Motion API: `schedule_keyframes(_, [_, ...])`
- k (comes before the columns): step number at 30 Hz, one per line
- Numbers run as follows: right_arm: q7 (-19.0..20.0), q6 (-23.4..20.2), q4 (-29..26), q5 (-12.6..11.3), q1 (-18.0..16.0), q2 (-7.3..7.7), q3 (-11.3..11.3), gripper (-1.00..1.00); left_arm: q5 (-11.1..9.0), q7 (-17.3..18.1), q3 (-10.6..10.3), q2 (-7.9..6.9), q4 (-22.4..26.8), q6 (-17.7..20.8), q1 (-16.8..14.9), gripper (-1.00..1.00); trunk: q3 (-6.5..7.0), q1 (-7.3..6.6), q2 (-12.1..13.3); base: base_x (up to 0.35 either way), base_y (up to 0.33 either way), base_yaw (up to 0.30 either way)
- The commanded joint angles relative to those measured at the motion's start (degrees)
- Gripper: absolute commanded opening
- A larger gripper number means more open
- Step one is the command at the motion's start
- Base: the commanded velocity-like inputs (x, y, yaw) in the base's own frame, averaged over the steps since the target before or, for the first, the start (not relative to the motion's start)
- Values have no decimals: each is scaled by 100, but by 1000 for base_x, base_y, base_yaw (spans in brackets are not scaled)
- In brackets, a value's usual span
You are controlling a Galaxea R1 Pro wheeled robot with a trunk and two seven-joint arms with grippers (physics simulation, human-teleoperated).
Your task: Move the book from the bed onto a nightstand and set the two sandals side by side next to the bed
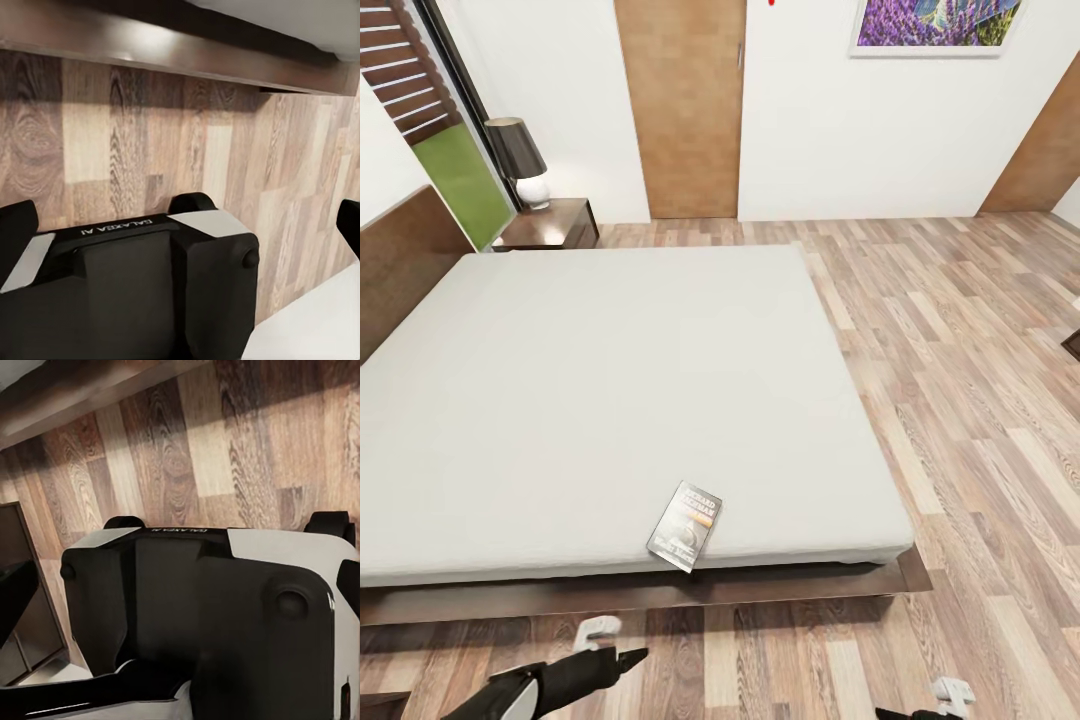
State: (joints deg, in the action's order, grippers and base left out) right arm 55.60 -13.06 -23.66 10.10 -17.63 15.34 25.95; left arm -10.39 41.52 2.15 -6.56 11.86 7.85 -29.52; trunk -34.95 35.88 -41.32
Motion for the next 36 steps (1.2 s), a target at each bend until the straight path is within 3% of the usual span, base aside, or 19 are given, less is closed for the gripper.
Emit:
schedule_keyframes(1, [41,-66,-17,47,-4,-5,49,100,-31,24,23,-11,1,58,-2,100,-5,1,-5,0,0,0])
schedule_keyframes(3, [45,-248,-45,43,-4,-13,44,100,-32,24,24,-43,1,53,-2,100,-5,1,-5,0,0,0])
schedule_keyframes(5, [40,-682,-200,38,-7,-246,39,100,-32,25,23,-53,2,49,-2,100,-5,1,-5,0,0,0])
schedule_keyframes(7, [34,-1060,-396,33,-10,-596,36,100,-33,29,23,-57,3,44,-2,100,-5,1,-5,0,0,0])
schedule_keyframes(8, [19,-1267,-551,28,-17,-937,34,100,-39,57,23,-56,8,48,-2,100,-5,1,-5,0,0,0])
schedule_keyframes(9, [14,-1292,-573,28,-19,-1108,34,100,-40,62,23,-56,8,53,-2,100,-5,1,-5,0,0,0])
schedule_keyframes(14, [-1,-1270,-599,27,-24,-1492,33,100,-41,66,23,-56,9,52,-2,100,-5,1,-5,0,0,0])
schedule_keyframes(26, [-15,-1256,-605,19,-61,-1818,33,100,-43,75,27,-47,9,48,-2,100,-5,1,-5,0,0,0])
schedule_keyframes(36, [-210,-1244,-603,15,-81,-1874,35,100,-49,69,26,-47,9,50,-2,100,-5,1,-5,0,0,0])
